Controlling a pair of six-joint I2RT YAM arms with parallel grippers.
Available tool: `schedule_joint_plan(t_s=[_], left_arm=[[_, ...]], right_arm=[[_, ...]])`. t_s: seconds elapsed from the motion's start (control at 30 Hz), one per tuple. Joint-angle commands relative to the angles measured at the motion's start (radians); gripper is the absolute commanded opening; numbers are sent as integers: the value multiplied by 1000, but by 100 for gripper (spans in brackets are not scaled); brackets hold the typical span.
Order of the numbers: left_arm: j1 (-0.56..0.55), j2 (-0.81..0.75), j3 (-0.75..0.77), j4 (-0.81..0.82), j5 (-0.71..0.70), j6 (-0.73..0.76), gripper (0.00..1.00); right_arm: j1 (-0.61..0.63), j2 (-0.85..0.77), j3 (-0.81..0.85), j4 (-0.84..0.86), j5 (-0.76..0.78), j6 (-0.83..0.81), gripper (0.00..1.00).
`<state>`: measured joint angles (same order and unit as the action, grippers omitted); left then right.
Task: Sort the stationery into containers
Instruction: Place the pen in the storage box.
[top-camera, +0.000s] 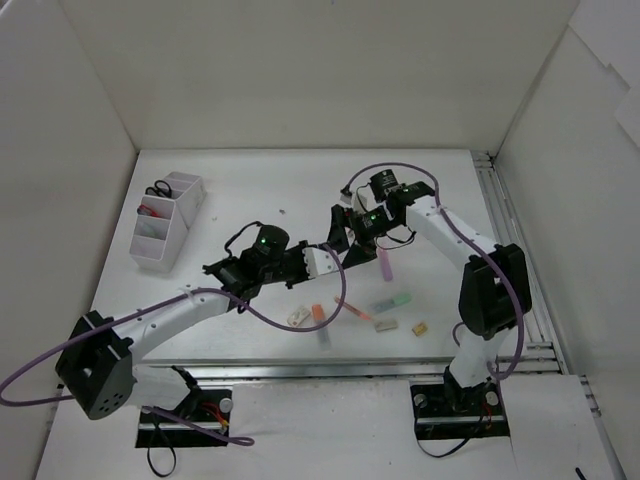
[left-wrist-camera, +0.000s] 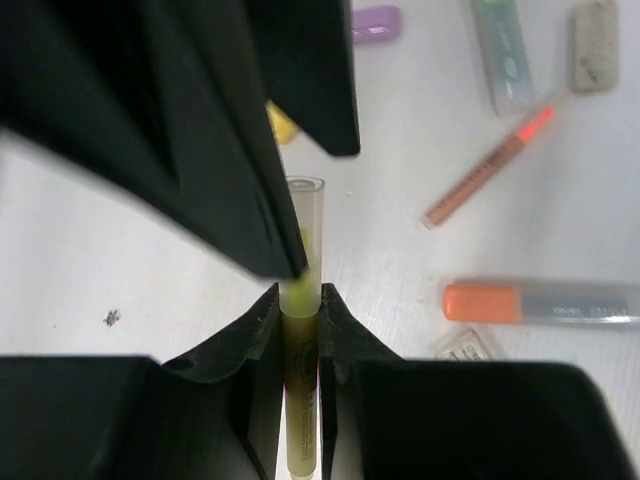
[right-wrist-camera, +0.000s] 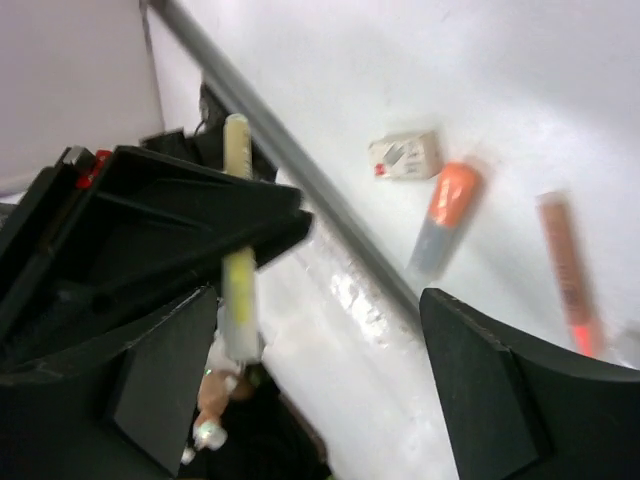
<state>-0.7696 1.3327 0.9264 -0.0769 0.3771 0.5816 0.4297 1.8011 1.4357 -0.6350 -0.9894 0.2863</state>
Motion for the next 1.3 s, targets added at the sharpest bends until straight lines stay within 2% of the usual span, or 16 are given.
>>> schedule_joint_plan(t_s=[0.0,0.07,0.13,0.17,0.2,0.27,0.33,0.4,0.43,0.53,0.63,0.83,1.0,1.1,1.27], left_arm=[[88,-93,-15,153,-17,-128,0],[150,-125,-43,181,-41,-187,0],[231,-173,-81,227,-85,-265,0],[257,-188,-96,247,-160,-291,0],[310,-208,-110,299,-215,-319,0],[377,-224,-146,354,-362,-419,0],[505,-234,-179,428,-410,-495,0],[643,-224,-205,502,-389,-535,0],[685,-218,-207,523,-350,-598,0],[823,-156,-190,588,-284,-656,0],[907,-86,-155,609,-221,-670,0],[987,25,-147,766,-211,-687,0],[1033,150,-61,784,-225,-707,3],[1055,220,8,737,-215,-733,5],[1064,255,-6,733,-211,-752,6]], right_arm=[[-87,-181,2,130,113,82,83],[-141,-222,-47,156,152,96,84],[-173,-273,-78,166,211,96,91],[-205,-288,-110,167,230,94,91],[-219,-314,-129,185,271,96,98],[-242,-353,-179,216,319,94,98],[-250,-377,-210,261,342,88,98],[-250,-416,-254,306,382,70,98],[-247,-434,-296,331,418,68,98],[-249,-508,-368,412,494,60,98],[-250,-560,-412,454,537,47,98],[-258,-638,-452,465,574,-1,98],[-258,-692,-478,469,574,-22,98],[-264,-718,-497,471,589,-24,98],[-266,-755,-518,469,614,-27,98]])
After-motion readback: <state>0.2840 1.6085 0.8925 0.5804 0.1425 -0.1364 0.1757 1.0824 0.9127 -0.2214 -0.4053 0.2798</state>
